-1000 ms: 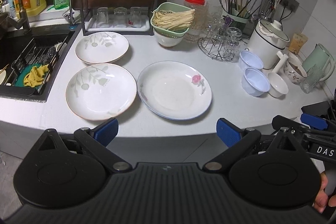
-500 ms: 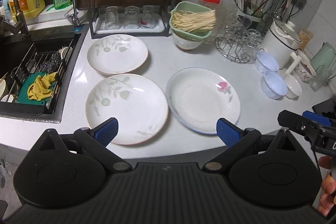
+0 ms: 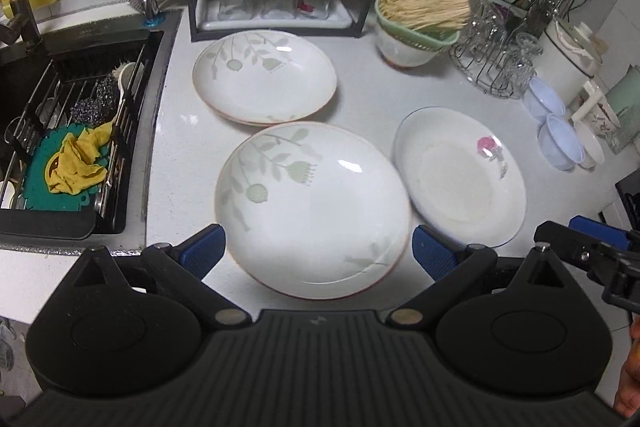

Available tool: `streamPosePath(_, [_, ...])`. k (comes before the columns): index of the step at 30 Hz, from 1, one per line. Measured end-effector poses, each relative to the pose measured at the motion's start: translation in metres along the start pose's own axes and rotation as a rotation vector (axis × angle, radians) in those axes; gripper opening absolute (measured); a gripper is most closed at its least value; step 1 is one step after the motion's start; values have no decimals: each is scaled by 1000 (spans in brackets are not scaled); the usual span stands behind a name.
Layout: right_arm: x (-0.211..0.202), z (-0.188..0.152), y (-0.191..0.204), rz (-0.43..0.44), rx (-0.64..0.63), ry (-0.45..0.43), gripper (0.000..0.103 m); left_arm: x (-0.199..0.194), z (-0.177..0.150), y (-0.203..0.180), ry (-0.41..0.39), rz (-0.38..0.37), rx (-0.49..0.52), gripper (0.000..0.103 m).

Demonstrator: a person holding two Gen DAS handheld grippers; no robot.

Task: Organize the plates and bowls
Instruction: 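Move both tools toward the rim of the large leaf-pattern plate, then close both grippers on the rim of the large leaf-pattern plate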

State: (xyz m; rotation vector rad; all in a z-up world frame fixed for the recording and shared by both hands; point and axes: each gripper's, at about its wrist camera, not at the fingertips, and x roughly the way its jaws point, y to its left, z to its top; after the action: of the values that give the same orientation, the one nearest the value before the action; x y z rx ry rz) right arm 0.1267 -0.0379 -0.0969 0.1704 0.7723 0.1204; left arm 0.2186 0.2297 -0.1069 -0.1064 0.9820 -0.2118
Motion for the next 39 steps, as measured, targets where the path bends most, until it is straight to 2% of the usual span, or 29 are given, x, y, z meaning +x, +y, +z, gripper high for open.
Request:
streamPosePath(4, [22, -10, 18, 38, 40, 33, 78, 13, 2, 30, 10, -31, -17, 100])
streamPosePath(11, [62, -20, 40, 5, 93, 66, 78, 38, 8, 65, 4, -68, 2, 99])
streamPosePath(13, [71, -22, 43, 12, 119, 73, 78, 47, 9, 71, 4, -86, 5, 94])
streamPosePath(17, [89, -28, 48, 3, 164, 97, 48, 69, 13, 82, 24, -141, -2, 82])
streamPosePath(19, [95, -30, 47, -11, 187, 97, 39, 79, 15, 85, 29, -162, 4, 75])
streamPosePath(23, [109, -35, 45, -66, 214, 91, 31, 97, 19, 90, 41, -197, 18, 62])
streamPosePath(26, [117, -37, 46, -96, 229, 81, 23, 110, 22, 92, 47, -206, 32, 57])
streamPosePath(32, [132, -38, 44, -137, 253, 71, 13, 128, 32, 87, 72, -243, 77, 54])
streamPosePath(36, [137, -36, 42, -142, 272, 68, 12, 134, 38, 77, 89, -224, 122, 55])
streamPosePath(39, [139, -33, 40, -138, 297, 88, 13, 135, 40, 77, 111, -231, 112, 55])
